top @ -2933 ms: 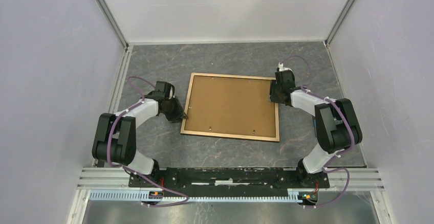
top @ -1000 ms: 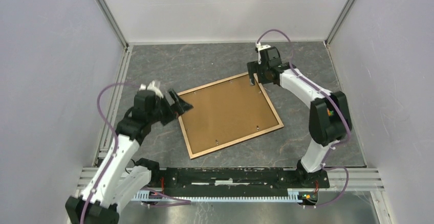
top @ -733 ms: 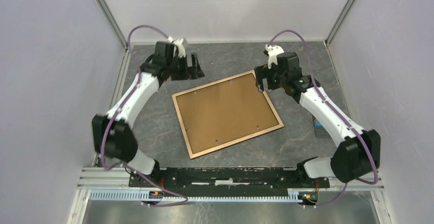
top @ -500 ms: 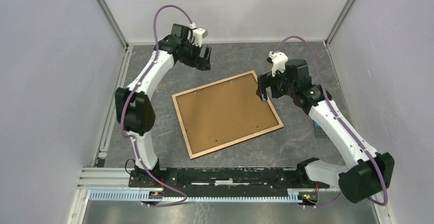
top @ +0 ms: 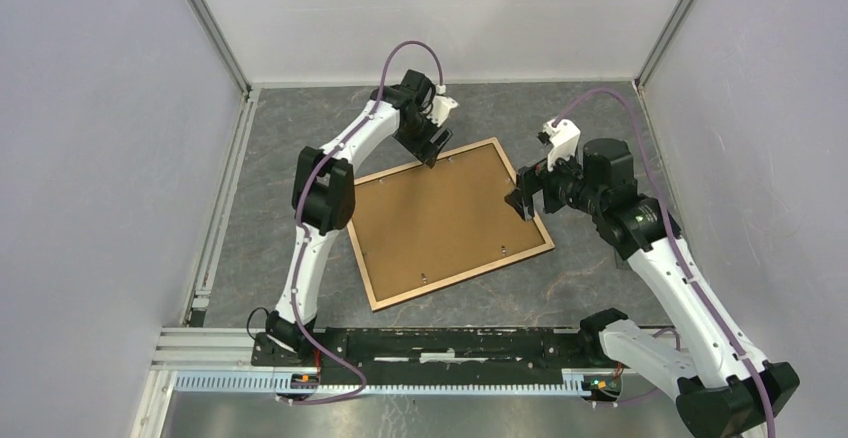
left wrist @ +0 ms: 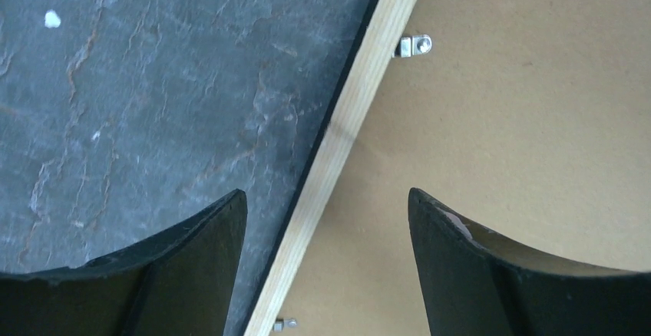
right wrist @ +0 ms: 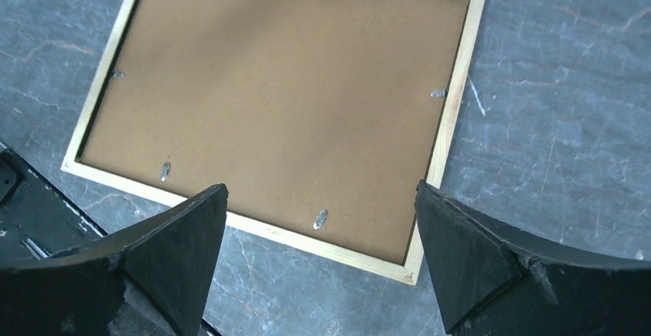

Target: Put the photo into the frame

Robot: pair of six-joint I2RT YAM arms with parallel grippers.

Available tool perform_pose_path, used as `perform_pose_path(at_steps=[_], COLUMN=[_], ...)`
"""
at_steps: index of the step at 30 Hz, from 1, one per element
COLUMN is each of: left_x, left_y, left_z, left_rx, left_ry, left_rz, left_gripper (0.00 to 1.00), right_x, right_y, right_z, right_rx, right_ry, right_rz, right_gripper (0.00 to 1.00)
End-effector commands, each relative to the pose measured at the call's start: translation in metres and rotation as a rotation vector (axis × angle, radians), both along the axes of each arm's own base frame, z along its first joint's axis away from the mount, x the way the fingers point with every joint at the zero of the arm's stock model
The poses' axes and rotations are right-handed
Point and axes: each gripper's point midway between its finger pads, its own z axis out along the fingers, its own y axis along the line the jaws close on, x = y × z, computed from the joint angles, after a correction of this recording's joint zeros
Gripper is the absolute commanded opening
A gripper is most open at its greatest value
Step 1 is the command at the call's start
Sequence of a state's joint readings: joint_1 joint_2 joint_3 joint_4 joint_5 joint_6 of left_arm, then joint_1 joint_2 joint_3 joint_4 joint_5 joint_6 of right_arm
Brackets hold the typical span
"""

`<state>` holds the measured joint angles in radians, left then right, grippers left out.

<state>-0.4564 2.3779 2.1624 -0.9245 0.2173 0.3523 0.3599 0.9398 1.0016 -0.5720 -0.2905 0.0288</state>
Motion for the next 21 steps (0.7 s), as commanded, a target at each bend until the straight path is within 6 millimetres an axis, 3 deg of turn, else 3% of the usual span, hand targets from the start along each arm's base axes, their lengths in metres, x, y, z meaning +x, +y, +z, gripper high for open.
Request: perform_pose_path(at_steps=[1, 4, 9, 12, 17, 21], left_x=[0.014, 0.013, 0.021, 0.017, 0.004, 0.005], left_y=[-0.008, -0.011, -0.008, -0.008, -0.01, -0.006], left_z=[0.006, -0.003, -0.005, -0.009, -0.019, -0.028], left_rx=[0.054, 0.082, 0.109, 0.108, 0.103, 0.131], left_ry=[-0.064, -0.059, -0.083, -0.063, -0.015, -0.01], left_rz=[-0.047, -0.063, -0.055, -0.066, -0.095, -0.078], left_gripper=[0.82, 0.8, 0.6, 0.54, 0.55, 0.52], right_x=[-0.008, -0.011, -0.013, -0.014, -0.014, -0.01], right_y=[0.001, -0.001, -0.003, -0.003, -0.003, -0.007], right_z=[-0.014, -0.018, -0.024, -0.027, -0.027, -0.024], right_rx=[0.006, 0.011, 0.016, 0.025, 0.034, 0.045], right_ry=[0.035, 0.036, 0.048, 0.054, 0.056, 0.054], right_rz=[0.01, 0.005, -0.014, -0.024, -0.03, -0.082], right_gripper=[0.97, 0.96, 0.96, 0.96, 0.95, 0.93])
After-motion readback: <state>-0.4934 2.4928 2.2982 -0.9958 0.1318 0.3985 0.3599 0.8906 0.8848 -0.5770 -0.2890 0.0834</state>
